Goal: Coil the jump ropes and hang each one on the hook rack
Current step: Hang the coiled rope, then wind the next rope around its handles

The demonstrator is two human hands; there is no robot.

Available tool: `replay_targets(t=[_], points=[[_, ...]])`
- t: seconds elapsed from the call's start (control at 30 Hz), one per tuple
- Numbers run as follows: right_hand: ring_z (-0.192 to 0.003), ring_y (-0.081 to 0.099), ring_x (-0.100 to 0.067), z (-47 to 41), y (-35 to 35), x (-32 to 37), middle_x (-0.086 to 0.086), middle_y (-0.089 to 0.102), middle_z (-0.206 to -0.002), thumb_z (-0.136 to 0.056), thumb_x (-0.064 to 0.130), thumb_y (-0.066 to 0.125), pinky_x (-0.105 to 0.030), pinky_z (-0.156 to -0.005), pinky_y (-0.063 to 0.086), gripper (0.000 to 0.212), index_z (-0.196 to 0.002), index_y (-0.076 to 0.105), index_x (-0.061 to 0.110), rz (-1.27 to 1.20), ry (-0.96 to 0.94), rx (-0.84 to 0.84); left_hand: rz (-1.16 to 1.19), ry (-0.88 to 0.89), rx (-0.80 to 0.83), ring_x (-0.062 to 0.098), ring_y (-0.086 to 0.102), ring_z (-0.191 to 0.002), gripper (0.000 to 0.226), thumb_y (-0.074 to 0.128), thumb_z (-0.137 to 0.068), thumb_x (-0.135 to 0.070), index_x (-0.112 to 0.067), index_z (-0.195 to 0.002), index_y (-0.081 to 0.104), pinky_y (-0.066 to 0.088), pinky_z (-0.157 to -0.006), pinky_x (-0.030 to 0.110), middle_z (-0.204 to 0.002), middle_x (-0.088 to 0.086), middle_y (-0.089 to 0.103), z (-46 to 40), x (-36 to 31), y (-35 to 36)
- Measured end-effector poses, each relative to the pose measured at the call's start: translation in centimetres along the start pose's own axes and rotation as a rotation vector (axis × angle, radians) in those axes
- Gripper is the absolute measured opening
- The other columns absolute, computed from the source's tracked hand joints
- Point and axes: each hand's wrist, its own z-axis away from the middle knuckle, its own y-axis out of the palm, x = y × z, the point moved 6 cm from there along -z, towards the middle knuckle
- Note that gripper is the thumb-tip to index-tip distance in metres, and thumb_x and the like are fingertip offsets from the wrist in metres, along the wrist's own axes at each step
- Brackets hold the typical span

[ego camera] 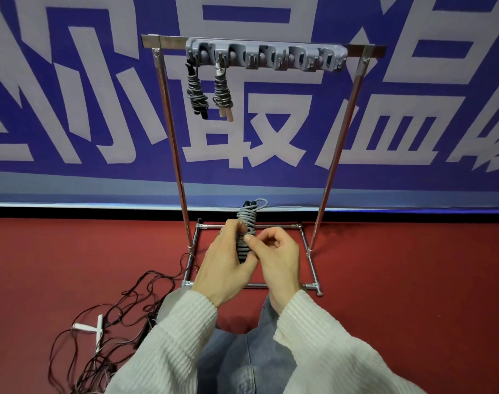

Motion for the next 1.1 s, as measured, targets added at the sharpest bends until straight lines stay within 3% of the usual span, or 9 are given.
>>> replay_targets(t=[0.13, 0.33, 0.47, 0.57, 0.7, 0.83, 0.9, 1.0, 1.1], points=[[-0.069, 0.061, -0.007, 0.1, 0.0, 0.1, 0.002, 0.069, -0.071, -0.086, 0.009, 0.079, -0.023, -0.067, 0.052, 0.009, -0.082, 0.073, 0.004, 0.029, 0.033, 0.066, 0.048, -0.049, -0.009, 0.005, 0.064, -0.076, 0.031, 0.068, -0.094, -0.031, -0.033, -0.107, 0.04, 0.051, -0.067, 0.029, -0.092, -0.009, 0.068, 0.0, 1.1, 0.2], [-0.064, 0.063, -0.006, -0.1, -0.1, 1.2, -0.008, 0.068, -0.076, -0.086, -0.008, 0.071, -0.017, -0.06, 0.051, 0.007, -0.091, 0.068, -0.004, 0.018, 0.008, 0.108, 0.023, -0.067, -0.112, 0.016, 0.068, -0.08, 0.038, 0.053, -0.088, -0.059, -0.036, -0.113, 0.036, 0.056, -0.074, 0.046, -0.092, -0.007, 0.07, 0.3, 1.6, 0.3], [-0.058, 0.058, -0.006, 0.1, 0.2, 1.2, -0.008, 0.06, -0.071, -0.086, -0.009, 0.072, -0.018, -0.055, 0.05, 0.016, -0.09, 0.057, -0.011, -0.014, -0.022, 0.094, -0.026, -0.005, -0.17, 0.017, 0.066, -0.075, 0.022, 0.056, -0.096, -0.046, -0.035, -0.103, 0.039, 0.055, -0.07, 0.046, -0.087, -0.007, 0.067, 0.6, 1.3, 0.4], [-0.061, 0.059, -0.008, 0.1, 0.1, 0.9, -0.006, 0.06, -0.07, -0.09, -0.008, 0.068, -0.02, -0.057, 0.051, 0.015, -0.092, 0.055, -0.014, -0.005, -0.051, 0.126, 0.094, -0.045, -0.158, 0.023, 0.068, -0.072, 0.022, 0.06, -0.095, -0.041, -0.032, -0.1, 0.04, 0.056, -0.067, 0.05, -0.081, -0.004, 0.068, 0.7, 1.9, 0.5], [-0.065, 0.063, -0.008, -0.2, -0.3, 0.6, 0.006, 0.065, -0.068, -0.093, -0.009, 0.062, -0.023, -0.065, 0.054, 0.006, -0.097, 0.057, -0.01, 0.017, -0.061, 0.156, 0.343, -0.124, -0.118, 0.024, 0.07, -0.075, 0.04, 0.069, -0.095, -0.026, -0.04, -0.114, 0.037, 0.061, -0.065, 0.053, -0.111, -0.009, 0.062, 0.7, 2.0, 0.7], [-0.067, 0.065, -0.008, -0.9, -0.6, 0.7, 0.006, 0.066, -0.069, -0.093, -0.009, 0.061, -0.022, -0.066, 0.054, 0.006, -0.092, 0.06, -0.002, 0.026, -0.069, 0.13, 0.668, -0.262, -0.137, 0.022, 0.068, -0.083, 0.042, 0.054, -0.103, -0.01, -0.027, -0.137, 0.036, 0.06, -0.066, 0.041, -0.122, 0.008, 0.061, 0.3, 2.1, 0.9], [-0.069, 0.065, -0.01, -1.2, -0.8, 0.7, 0.002, 0.066, -0.074, -0.094, -0.006, 0.061, -0.022, -0.065, 0.053, 0.01, -0.091, 0.061, 0.004, 0.038, -0.068, 0.112, 0.749, -0.319, -0.159, 0.024, 0.068, -0.089, 0.036, 0.047, -0.106, -0.011, -0.024, -0.139, 0.044, 0.059, -0.071, 0.047, -0.123, 0.009, 0.063, -0.1, 2.7, 1.0], [-0.073, 0.066, -0.012, -2.1, -0.6, 0.5, -0.008, 0.068, -0.085, -0.096, 0.001, 0.063, -0.023, -0.068, 0.053, 0.01, -0.097, 0.063, 0.01, 0.047, -0.029, 0.142, 0.69, -0.303, -0.158, 0.034, 0.067, -0.105, 0.034, 0.051, -0.106, -0.016, -0.036, -0.134, 0.053, 0.056, -0.088, 0.06, -0.119, -0.001, 0.067, -0.6, 3.2, 1.0], [-0.079, 0.069, -0.008, -2.9, -0.3, 0.2, -0.008, 0.073, -0.093, -0.097, 0.007, 0.063, -0.024, -0.072, 0.055, 0.012, -0.105, 0.066, 0.016, 0.083, 0.014, 0.193, 0.63, -0.27, -0.125, 0.033, 0.064, -0.116, 0.039, 0.056, -0.103, -0.018, -0.037, -0.137, 0.05, 0.055, -0.097, 0.058, -0.124, -0.005, 0.066, -0.9, 3.3, 1.2]])
